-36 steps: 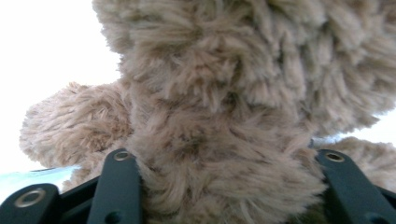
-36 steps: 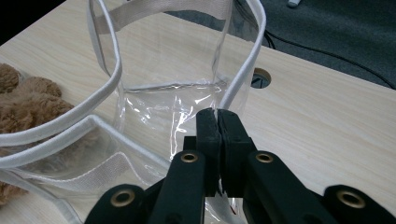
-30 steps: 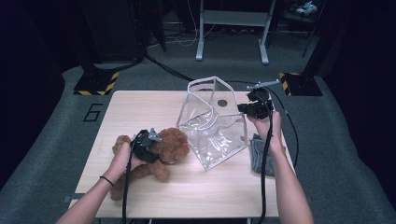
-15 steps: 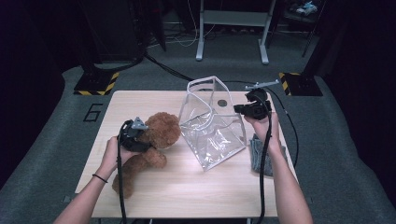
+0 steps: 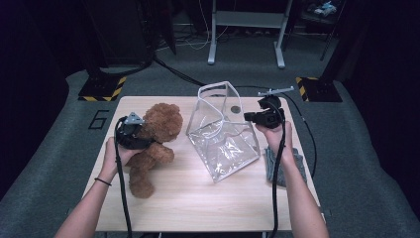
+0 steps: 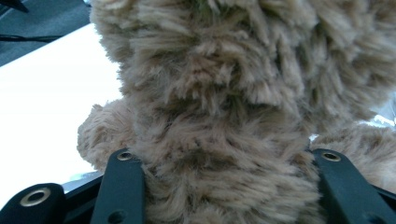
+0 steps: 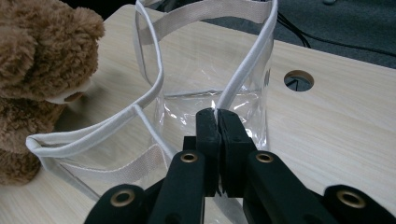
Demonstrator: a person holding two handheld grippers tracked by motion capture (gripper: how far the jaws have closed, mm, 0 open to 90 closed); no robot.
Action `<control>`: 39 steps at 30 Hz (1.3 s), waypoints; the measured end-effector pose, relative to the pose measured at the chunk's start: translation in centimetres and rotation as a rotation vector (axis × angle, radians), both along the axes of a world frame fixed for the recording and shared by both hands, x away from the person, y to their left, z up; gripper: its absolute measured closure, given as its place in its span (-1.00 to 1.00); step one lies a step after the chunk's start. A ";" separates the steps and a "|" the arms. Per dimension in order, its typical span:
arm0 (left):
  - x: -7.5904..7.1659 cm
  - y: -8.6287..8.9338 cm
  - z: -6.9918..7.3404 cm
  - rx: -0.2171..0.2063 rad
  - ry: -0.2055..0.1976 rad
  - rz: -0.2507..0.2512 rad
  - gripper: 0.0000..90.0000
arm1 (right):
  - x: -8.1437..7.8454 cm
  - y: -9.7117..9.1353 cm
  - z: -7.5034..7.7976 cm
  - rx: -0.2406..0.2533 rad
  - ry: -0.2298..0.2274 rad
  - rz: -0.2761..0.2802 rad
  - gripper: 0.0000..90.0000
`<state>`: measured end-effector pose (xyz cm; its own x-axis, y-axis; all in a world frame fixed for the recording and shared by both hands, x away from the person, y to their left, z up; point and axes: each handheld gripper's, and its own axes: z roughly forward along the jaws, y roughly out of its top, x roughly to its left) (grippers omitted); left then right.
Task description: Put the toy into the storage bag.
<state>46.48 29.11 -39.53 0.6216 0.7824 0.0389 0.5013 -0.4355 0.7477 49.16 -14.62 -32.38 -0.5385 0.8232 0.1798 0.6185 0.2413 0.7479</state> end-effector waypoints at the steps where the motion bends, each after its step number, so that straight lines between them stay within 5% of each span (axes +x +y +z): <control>1: 0.1 0.1 0.2 0.000 -0.001 -0.004 0.14 | 0.0 0.0 0.0 0.000 -0.006 0.001 0.96; 14: 1.1 0.6 1.6 -0.086 -0.052 0.037 0.14 | -0.1 -0.7 -0.5 -0.058 -0.048 -0.031 0.93; 39: 2.7 1.4 3.9 -0.198 -0.079 0.062 0.14 | -1.7 1.6 -0.5 0.033 0.003 0.025 0.97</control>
<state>49.22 30.55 -35.65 0.5729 0.8164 -0.0727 0.4590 -0.2460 0.8537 47.43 -13.02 -32.83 -0.5584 0.8031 0.2079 0.6147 0.2323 0.7538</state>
